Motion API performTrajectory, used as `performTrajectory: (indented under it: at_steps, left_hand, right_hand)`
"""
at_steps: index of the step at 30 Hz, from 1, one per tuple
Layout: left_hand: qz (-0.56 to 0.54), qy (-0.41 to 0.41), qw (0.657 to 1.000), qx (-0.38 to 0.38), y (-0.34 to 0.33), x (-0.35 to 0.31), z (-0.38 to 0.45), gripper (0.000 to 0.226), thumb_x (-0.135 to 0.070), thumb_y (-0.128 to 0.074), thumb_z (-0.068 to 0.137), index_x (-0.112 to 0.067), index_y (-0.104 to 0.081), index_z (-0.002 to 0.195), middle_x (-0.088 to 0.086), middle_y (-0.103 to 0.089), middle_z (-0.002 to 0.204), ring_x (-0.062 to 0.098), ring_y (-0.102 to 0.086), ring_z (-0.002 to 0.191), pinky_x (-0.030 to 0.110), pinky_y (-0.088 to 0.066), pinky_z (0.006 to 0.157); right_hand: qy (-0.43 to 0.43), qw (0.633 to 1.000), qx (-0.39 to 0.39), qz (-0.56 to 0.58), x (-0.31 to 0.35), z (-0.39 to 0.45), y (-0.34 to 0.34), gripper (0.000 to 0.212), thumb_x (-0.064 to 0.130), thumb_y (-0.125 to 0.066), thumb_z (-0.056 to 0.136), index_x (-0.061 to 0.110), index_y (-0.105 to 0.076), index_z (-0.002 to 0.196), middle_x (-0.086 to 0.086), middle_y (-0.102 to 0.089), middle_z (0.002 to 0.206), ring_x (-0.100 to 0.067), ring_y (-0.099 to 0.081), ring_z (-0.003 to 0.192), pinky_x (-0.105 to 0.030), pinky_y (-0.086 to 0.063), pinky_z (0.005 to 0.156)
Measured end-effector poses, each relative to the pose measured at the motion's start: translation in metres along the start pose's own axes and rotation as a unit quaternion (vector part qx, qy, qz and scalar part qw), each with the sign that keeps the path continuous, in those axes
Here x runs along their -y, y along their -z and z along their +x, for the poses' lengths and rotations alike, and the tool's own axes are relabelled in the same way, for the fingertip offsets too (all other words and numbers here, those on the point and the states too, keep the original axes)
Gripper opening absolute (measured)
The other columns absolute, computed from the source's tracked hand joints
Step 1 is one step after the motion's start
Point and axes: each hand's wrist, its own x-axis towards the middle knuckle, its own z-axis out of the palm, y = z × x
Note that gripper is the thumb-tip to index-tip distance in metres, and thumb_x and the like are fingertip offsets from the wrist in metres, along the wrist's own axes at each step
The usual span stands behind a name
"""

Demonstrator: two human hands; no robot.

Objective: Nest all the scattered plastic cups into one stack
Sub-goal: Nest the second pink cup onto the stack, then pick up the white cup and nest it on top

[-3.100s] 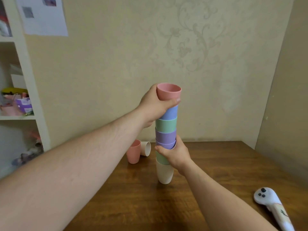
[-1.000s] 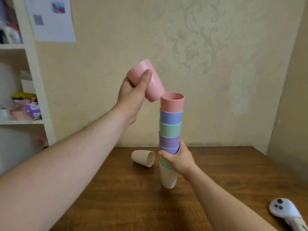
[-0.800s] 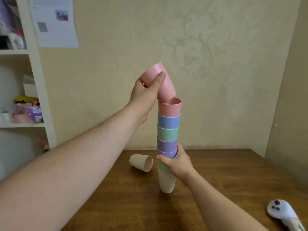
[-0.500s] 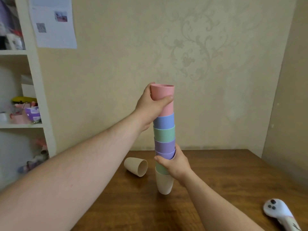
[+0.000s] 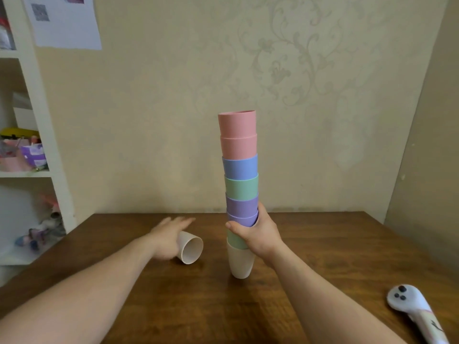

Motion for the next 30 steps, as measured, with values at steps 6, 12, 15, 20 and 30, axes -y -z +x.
performTrajectory:
  at_steps: [6,12,15,20,30]
  left_hand:
    - [0.048,-0.006,0.998,-0.042,-0.041,0.019,-0.001,0.094,-0.017,-0.076,0.088,-0.043,-0.028,0.164,-0.008,-0.028,0.17,0.029,-0.038,0.151,0.043,-0.04,0.12]
    - [-0.029,0.011,0.995,-0.094,-0.037,0.003,-0.004,0.1,-0.055,-0.092,0.067,-0.044,-0.041,0.152,-0.005,-0.053,0.145,0.026,-0.057,0.133,0.043,-0.049,0.11]
    - [-0.203,0.033,0.972,-0.115,-0.044,-0.005,-0.005,0.09,-0.054,-0.094,0.068,-0.04,-0.05,0.144,-0.008,-0.066,0.135,0.019,-0.063,0.121,0.041,-0.054,0.104]
    - [-0.361,0.09,0.923,-0.1,-0.075,-0.011,-0.012,0.094,-0.05,-0.091,0.08,-0.029,-0.041,0.157,-0.001,-0.061,0.15,0.023,-0.06,0.13,0.039,-0.052,0.103]
    - [-0.476,0.083,0.837,-0.256,-0.022,-0.044,-0.018,0.07,-0.036,-0.09,0.084,-0.017,-0.058,0.143,0.007,-0.071,0.137,0.023,-0.068,0.112,0.041,-0.053,0.095]
  right_hand:
    - [0.001,1.0,0.003,-0.005,-0.002,0.001,0.001,0.069,0.037,-0.095,0.077,0.043,-0.059,0.136,0.017,-0.074,0.121,-0.008,-0.072,0.109,-0.031,-0.06,0.09]
    - [-0.001,1.0,-0.003,-0.006,-0.003,0.002,0.0,0.067,0.038,-0.096,0.075,0.043,-0.061,0.132,0.015,-0.076,0.119,-0.008,-0.073,0.108,-0.031,-0.06,0.089]
    - [0.0,1.0,-0.006,-0.009,-0.005,0.003,0.0,0.068,0.038,-0.097,0.074,0.042,-0.062,0.132,0.015,-0.077,0.119,-0.009,-0.074,0.108,-0.031,-0.06,0.089]
    - [0.001,1.0,-0.003,-0.006,-0.005,0.002,0.0,0.065,0.038,-0.096,0.075,0.042,-0.063,0.131,0.017,-0.078,0.117,-0.007,-0.074,0.106,-0.029,-0.059,0.087]
    - [0.001,1.0,-0.001,-0.008,-0.007,0.003,0.001,0.068,0.042,-0.095,0.073,0.044,-0.062,0.132,0.017,-0.076,0.119,-0.009,-0.073,0.108,-0.035,-0.062,0.093]
